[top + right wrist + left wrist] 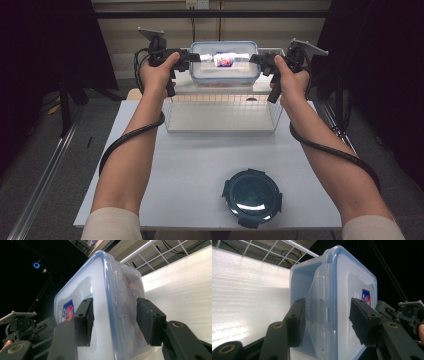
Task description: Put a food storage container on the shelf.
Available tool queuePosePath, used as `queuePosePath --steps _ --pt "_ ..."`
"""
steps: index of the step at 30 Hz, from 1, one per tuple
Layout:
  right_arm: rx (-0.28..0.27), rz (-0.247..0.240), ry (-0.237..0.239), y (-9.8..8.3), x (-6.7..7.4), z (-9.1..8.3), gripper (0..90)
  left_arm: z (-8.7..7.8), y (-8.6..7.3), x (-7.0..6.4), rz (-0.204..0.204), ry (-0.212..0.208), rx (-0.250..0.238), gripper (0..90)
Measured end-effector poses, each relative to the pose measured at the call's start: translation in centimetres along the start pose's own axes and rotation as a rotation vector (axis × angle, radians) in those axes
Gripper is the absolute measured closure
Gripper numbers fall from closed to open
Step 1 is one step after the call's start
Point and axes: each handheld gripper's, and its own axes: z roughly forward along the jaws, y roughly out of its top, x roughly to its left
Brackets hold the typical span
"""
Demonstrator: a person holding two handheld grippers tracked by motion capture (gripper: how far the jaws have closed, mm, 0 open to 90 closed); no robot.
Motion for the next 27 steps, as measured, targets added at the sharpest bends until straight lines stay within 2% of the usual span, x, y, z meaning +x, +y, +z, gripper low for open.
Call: queuePosePath --steps 7,10,12,14,16,18,20,23,27 --pt "0.003 0.043 0.011 0.4 -0.7 0.9 49.2 0.8 0.3 0.8 -0.025 -0.003 -0.018 45.5" --pt "0.000 0.045 0.010 0.5 -1.0 1.2 48.5 1.0 0.4 1.1 -0.033 -0.001 -0.028 44.8" --pt "0.004 0.043 0.007 0.6 -1.1 1.4 48.0 1.2 0.4 1.2 -0.022 0.005 -0.033 44.0" --pt "0.003 0.045 -0.002 0.6 -1.3 1.6 48.6 1.2 0.3 1.2 0.002 0.031 -0.035 43.2" --pt "-0.007 0.048 -0.001 0.6 -1.4 1.7 48.3 1.2 0.2 1.3 -0.006 0.024 -0.044 43.6" --pt "-0.011 0.023 0.002 0.6 -1.5 1.8 46.2 1.1 0.2 1.2 0.002 0.020 -0.051 41.7" --pt "-0.027 0.030 0.018 0.5 -1.4 1.6 43.7 1.0 0.1 1.0 0.021 0.021 -0.054 39.1" --pt "-0.040 0.003 0.016 0.3 -1.3 1.2 40.6 0.8 -0.2 0.6 0.046 0.024 -0.061 34.5" --pt "-0.038 -0.015 0.025 -0.1 -1.2 0.6 38.6 0.2 -0.7 0.5 0.067 0.039 -0.067 33.4"
